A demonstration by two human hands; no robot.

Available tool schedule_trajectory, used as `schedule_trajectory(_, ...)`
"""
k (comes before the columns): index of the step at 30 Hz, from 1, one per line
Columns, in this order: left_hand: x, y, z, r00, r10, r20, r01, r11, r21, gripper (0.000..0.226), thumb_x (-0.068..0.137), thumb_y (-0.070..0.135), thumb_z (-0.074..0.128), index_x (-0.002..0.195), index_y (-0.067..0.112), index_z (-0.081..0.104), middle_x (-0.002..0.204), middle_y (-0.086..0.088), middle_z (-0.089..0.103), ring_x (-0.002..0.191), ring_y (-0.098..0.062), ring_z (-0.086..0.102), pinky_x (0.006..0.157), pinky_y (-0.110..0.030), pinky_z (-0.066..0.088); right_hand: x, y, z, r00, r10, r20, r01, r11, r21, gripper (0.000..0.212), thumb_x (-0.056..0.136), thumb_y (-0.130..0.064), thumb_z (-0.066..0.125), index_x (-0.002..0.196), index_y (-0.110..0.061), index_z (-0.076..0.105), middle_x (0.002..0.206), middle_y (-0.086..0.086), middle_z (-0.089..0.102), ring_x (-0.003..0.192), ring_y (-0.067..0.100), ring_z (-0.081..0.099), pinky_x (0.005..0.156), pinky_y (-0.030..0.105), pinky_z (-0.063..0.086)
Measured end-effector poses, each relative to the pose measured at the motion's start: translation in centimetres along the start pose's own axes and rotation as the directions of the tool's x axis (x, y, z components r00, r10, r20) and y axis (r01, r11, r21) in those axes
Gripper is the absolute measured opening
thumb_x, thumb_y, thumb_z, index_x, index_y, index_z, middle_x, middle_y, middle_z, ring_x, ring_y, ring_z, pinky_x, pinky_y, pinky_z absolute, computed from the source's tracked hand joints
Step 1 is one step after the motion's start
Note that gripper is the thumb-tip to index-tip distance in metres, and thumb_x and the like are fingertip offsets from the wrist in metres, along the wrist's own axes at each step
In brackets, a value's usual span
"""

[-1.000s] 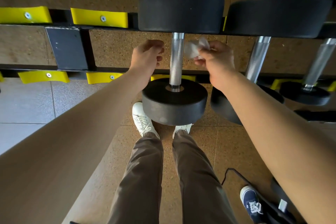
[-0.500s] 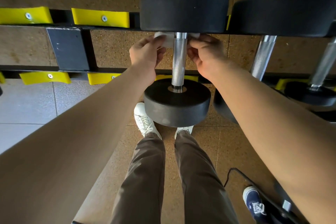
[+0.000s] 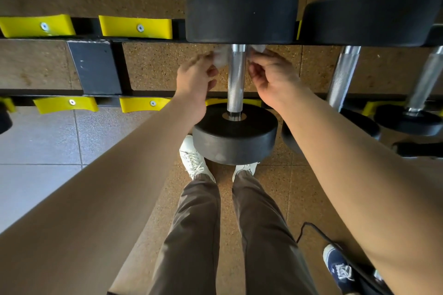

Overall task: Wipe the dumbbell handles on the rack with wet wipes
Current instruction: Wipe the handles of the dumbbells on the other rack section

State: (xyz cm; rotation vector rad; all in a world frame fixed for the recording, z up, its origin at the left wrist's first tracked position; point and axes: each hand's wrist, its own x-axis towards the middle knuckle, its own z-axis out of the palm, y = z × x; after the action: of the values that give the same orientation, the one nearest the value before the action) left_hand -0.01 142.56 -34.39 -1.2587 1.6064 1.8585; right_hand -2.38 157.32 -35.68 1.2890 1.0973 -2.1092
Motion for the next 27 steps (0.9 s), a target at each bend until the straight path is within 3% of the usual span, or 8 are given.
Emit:
schedule_trajectory(5,-0.7,-0.7,1.9,1.0,-0.029,0.009,0.027,0.989,0.144,0.012,0.102,0.032,0.058,0.094,0.026,0.064,0.098,0.007,0.066,0.099,-0.014,0.062,0.094,-0.036,0.05,-0.2,-0.3,-2.9,0.999,0.006,-0.047,-0.005,1.0,0.017,0.028,0.085,-0.002,0.073,0.113,-0.003,0.068,0.086,0.006,0.068,0.067,0.01,0.061,0.06,0.018,0.051)
schedule_trajectory(7,-0.8,-0.8,1.3,0.998,-0.054,0.012,0.051,0.984,0.171,0.01,0.101,0.027,0.058,0.098,0.022,0.065,0.098,0.004,0.066,0.095,-0.015,0.061,0.088,-0.032,0.048,-0.2,0.4,-3.2,1.0,-0.021,-0.015,0.019,0.995,-0.093,0.031,0.086,-0.002,0.072,0.117,-0.005,0.068,0.089,0.004,0.07,0.069,0.008,0.061,0.062,0.019,0.051)
schedule_trajectory(11,-1.3,-1.7,-1.4,0.997,-0.082,-0.016,0.083,0.969,0.231,0.011,0.089,0.023,0.062,0.081,0.016,0.064,0.089,-0.005,0.06,0.086,-0.02,0.052,0.081,-0.034,0.041,-0.4,1.6,-2.2,0.998,-0.048,0.035,0.058,0.906,-0.419,0.017,0.088,-0.001,0.068,0.103,-0.009,0.071,0.081,0.003,0.067,0.07,0.011,0.059,0.065,0.023,0.051)
schedule_trajectory(14,-1.5,-2.9,-2.0,0.999,-0.023,0.031,0.008,0.912,0.409,0.023,0.089,0.024,0.065,0.066,0.022,0.064,0.073,0.004,0.059,0.077,-0.015,0.051,0.074,-0.033,0.038,0.0,1.3,-3.2,0.994,-0.105,0.013,0.089,0.764,-0.639,0.007,0.088,-0.01,0.073,0.092,-0.015,0.07,0.087,0.004,0.07,0.073,0.012,0.062,0.065,0.025,0.052)
schedule_trajectory(17,-1.2,-3.6,-1.5,0.995,-0.008,0.099,-0.051,0.817,0.574,0.021,0.088,0.032,0.068,0.069,0.026,0.068,0.069,0.007,0.062,0.072,-0.012,0.057,0.066,-0.028,0.041,0.3,0.6,-6.1,0.991,-0.135,-0.015,0.071,0.608,-0.791,0.012,0.084,-0.013,0.078,0.094,-0.013,0.072,0.09,0.004,0.072,0.073,0.013,0.065,0.061,0.023,0.05)
schedule_trajectory(20,-0.7,-3.3,-1.6,0.997,-0.047,0.067,-0.008,0.759,0.652,0.021,0.071,0.043,0.066,0.064,0.024,0.07,0.07,0.001,0.06,0.079,-0.027,0.062,0.07,-0.034,0.044,0.1,0.7,-7.2,0.988,-0.143,0.057,0.117,0.454,-0.883,0.013,0.079,-0.013,0.083,0.088,-0.012,0.074,0.091,-0.001,0.073,0.079,0.009,0.067,0.068,0.021,0.051)
schedule_trajectory(23,-0.6,-3.4,-3.0,0.997,-0.069,0.017,0.035,0.694,0.719,0.017,0.055,0.045,0.059,0.057,0.032,0.069,0.072,-0.006,0.055,0.095,-0.043,0.062,0.074,-0.042,0.042,-0.4,1.5,-5.3,0.982,-0.07,0.175,0.187,0.271,-0.944,0.017,0.079,-0.012,0.082,0.093,-0.015,0.072,0.091,-0.011,0.067,0.083,0.0,0.063,0.064,0.01,0.045)
schedule_trajectory(27,-1.0,-4.4,-5.5,0.993,-0.094,0.064,0.02,0.697,0.717,0.014,0.055,0.049,0.063,0.049,0.036,0.067,0.071,-0.003,0.052,0.084,-0.036,0.055,0.072,-0.036,0.04,-0.4,1.9,-3.9,0.981,0.034,0.19,0.188,0.057,-0.98,0.021,0.079,-0.015,0.082,0.097,-0.014,0.072,0.085,-0.01,0.062,0.076,0.003,0.056,0.058,0.016,0.037)
